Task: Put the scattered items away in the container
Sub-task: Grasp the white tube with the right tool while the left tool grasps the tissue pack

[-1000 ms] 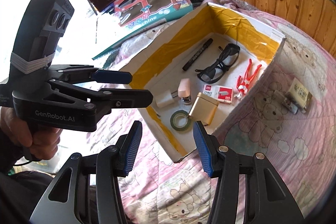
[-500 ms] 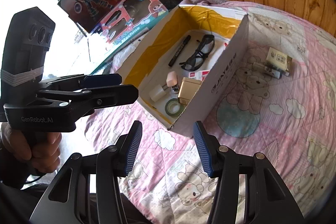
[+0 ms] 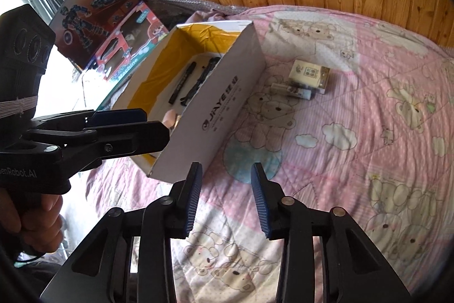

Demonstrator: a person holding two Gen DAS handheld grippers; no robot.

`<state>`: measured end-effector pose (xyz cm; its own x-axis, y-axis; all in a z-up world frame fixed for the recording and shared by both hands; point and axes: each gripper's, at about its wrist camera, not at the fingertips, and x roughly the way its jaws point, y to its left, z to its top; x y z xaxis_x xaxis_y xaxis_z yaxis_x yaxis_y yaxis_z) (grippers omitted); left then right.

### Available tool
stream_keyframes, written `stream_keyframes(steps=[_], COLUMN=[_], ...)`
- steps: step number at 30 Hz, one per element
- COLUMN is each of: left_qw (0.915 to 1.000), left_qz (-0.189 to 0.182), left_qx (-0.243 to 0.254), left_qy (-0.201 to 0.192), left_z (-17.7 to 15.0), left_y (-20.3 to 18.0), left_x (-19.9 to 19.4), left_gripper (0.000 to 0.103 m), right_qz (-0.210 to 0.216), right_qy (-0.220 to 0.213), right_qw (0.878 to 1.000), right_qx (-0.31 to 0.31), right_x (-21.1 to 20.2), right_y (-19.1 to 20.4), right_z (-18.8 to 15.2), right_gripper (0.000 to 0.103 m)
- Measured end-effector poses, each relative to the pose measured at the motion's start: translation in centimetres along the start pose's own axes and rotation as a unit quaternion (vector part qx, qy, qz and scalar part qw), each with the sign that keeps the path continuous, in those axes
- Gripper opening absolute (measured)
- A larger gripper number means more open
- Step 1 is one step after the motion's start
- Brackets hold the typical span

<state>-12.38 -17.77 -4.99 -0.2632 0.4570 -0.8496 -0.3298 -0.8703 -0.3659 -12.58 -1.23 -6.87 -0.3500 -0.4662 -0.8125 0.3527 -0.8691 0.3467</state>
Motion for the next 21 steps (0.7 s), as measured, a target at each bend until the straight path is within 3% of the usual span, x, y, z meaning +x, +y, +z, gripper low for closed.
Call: stream_keyframes(steps=[8, 21], left_qw=[0.9998, 0.9978], left_qz=[-0.005, 0.02], left_qx=[-0.013, -0.033], left_qy=[0.016, 0.053], left_z=[3.7, 5.7], left_y=[-1.4, -0.9], left_x=[3.1, 6.7], left_gripper=[0.067, 0.067], right_qz=[-0.027, -0.03], right_qy=[-0.001, 0.055], right_qw=[0.998, 0.98], right_qx=[-0.064, -0.191], right_x=[3.0, 14.8], right_y=[-4.1, -8.4], right_z=[4.2, 8.7], right_gripper=[0.034, 0.034])
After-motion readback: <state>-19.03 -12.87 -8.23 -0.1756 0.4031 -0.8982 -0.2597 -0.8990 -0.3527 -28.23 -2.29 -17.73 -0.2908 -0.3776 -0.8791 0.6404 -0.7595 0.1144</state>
